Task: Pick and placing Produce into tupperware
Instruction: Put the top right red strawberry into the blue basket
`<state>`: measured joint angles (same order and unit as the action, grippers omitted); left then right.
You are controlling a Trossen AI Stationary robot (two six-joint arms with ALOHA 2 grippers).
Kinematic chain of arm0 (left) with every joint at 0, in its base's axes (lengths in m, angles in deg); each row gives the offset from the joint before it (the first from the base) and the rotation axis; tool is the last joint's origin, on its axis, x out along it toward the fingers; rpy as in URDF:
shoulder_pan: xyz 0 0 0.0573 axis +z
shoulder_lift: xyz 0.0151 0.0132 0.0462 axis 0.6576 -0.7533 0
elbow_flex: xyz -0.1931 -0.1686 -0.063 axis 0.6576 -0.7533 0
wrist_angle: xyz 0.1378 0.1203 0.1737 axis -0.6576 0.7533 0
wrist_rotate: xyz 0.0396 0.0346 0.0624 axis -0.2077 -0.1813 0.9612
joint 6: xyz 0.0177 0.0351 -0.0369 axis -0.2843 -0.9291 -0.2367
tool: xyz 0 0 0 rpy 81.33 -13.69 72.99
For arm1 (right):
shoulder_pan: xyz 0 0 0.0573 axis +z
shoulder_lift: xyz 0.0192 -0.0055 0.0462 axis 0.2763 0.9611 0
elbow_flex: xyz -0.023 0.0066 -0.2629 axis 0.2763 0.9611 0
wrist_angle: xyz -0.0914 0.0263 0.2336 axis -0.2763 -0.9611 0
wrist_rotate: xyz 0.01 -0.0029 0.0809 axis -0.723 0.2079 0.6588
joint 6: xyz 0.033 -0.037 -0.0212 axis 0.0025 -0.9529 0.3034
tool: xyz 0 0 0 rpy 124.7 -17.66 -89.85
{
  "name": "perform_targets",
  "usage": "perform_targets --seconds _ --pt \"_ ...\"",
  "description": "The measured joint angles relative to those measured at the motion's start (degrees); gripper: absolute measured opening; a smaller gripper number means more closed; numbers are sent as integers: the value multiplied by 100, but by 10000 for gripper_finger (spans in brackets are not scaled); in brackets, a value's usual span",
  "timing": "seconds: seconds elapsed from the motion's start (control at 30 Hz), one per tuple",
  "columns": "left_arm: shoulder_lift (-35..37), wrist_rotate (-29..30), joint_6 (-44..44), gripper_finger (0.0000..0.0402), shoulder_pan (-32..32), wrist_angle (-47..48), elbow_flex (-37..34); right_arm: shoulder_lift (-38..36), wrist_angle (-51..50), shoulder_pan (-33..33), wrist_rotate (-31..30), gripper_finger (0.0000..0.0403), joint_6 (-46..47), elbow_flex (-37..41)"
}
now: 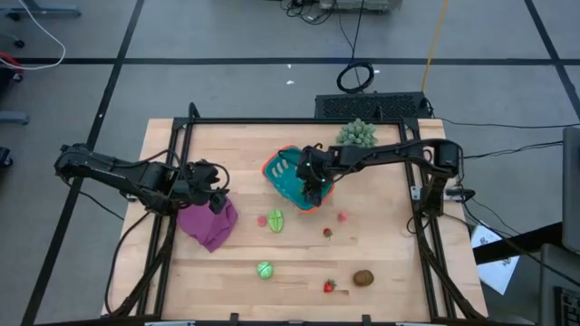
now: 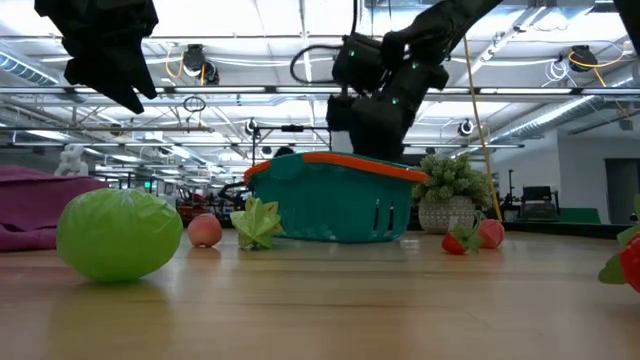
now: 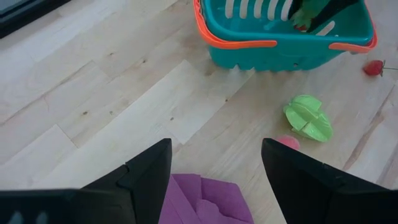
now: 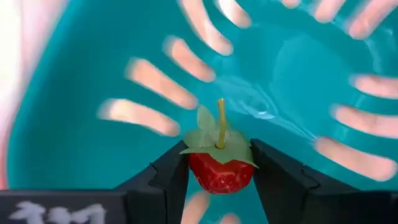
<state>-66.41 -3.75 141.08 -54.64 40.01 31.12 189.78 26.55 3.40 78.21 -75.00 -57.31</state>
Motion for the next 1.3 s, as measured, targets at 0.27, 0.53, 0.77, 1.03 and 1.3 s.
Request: perform_targets --seconds 0.27,0.53,0.77,1.03,1.3 --pt "-2 1 2 253 0 0 0 145 37 -103 13 153 -117 -3" --pt "-2 3 4 253 -1 0 0 147 -9 -74 9 153 -118 -63" --pt "-2 3 -11 253 0 2 0 145 -296 2 8 153 -282 -567" --pt "-2 3 -26 253 0 4 0 145 -611 66 -57 153 -236 -705" --pt "-2 3 -79 253 0 4 0 145 -640 90 -155 153 -251 -705"
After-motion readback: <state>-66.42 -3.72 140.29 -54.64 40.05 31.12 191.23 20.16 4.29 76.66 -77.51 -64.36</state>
